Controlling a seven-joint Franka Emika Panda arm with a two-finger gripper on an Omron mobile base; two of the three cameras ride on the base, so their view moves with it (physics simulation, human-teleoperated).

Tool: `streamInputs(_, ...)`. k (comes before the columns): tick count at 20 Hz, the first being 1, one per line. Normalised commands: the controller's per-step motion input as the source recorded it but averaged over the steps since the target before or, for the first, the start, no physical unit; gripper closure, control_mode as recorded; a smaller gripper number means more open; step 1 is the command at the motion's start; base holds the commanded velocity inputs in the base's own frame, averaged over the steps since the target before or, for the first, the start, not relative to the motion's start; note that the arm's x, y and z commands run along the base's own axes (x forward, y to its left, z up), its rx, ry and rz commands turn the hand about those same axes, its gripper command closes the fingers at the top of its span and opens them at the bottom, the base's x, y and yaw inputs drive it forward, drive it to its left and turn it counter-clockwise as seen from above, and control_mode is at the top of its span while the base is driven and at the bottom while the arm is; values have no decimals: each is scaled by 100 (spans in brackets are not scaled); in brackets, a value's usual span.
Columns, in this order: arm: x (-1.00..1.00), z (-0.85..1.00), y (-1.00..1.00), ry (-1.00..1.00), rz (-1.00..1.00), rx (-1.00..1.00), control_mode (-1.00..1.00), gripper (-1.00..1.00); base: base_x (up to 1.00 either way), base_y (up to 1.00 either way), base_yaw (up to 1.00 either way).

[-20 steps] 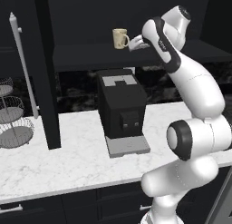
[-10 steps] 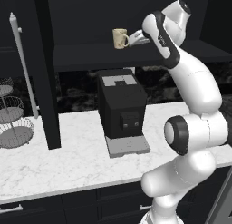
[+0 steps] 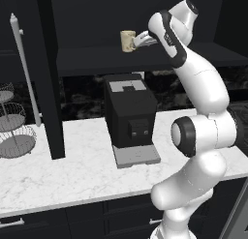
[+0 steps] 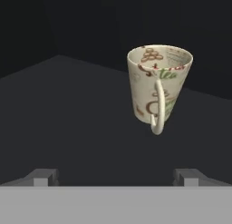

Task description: Gather all objects into one cabinet and sort the glasses and bowls to opposite sides.

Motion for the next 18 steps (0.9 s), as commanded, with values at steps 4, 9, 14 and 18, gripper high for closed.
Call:
streamInputs(4,13,0,0,0,5,0,-100,-100,0,0,0)
streamInputs(9,32,0,0,0,4,0,-100,-100,0,0,0)
streamInputs(14,34,0,0,-1,3,0,-100,-100,0,0,0)
streamInputs(18,30,0,0,0,5,0,-100,-100,0,0,0)
